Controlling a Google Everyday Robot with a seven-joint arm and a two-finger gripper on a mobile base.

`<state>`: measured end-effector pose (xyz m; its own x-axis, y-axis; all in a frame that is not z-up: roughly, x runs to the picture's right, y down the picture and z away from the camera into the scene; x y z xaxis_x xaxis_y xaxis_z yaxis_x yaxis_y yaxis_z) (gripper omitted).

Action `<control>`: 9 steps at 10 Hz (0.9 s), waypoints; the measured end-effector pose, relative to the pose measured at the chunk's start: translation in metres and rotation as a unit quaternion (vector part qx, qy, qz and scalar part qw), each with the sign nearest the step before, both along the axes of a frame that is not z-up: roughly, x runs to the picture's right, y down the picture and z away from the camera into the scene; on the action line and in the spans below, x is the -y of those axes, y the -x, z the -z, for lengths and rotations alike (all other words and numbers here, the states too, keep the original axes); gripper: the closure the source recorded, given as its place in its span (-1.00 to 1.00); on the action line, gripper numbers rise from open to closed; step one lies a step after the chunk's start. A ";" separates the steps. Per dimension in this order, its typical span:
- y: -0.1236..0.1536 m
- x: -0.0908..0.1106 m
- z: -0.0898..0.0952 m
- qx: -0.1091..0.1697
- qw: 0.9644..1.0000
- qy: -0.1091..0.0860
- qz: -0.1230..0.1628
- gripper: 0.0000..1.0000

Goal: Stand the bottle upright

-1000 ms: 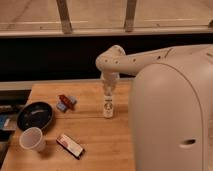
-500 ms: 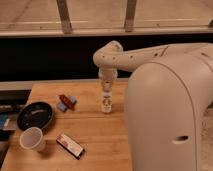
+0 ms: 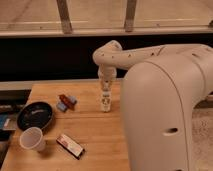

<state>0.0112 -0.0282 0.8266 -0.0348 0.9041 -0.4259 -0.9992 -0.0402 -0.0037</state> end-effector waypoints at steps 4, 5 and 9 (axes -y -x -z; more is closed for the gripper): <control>-0.004 -0.004 0.001 0.002 1.000 -0.002 -0.003 0.78; -0.004 -0.004 0.002 0.002 1.000 -0.001 -0.003 0.50; -0.005 -0.006 0.003 0.002 1.000 -0.002 -0.003 -0.25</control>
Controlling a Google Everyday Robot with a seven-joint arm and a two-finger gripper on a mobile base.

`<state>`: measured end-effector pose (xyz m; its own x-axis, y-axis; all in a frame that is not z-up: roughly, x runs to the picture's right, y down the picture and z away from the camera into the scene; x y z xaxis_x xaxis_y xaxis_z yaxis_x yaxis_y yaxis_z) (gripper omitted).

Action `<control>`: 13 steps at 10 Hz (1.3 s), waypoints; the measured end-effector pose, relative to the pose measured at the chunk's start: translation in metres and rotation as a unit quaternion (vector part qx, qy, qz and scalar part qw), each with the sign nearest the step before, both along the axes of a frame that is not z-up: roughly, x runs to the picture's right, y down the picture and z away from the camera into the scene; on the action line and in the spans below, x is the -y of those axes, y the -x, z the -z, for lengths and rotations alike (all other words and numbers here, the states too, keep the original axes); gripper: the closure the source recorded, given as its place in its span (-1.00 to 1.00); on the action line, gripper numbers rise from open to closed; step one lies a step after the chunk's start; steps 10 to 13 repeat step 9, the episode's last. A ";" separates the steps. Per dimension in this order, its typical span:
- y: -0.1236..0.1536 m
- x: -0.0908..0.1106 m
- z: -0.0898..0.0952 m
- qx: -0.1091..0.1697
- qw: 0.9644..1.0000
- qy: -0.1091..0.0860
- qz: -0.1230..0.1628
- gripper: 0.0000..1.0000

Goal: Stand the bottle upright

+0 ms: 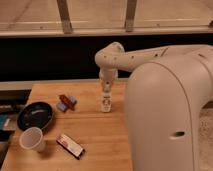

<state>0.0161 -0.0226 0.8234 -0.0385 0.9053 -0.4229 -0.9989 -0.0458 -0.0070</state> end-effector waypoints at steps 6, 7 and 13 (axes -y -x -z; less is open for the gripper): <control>-0.009 -0.029 0.033 0.011 1.000 0.006 0.019 -0.60; -0.009 -0.030 0.035 0.014 1.000 0.007 0.022 -0.60; -0.008 -0.032 0.037 0.025 0.999 0.011 0.020 -0.60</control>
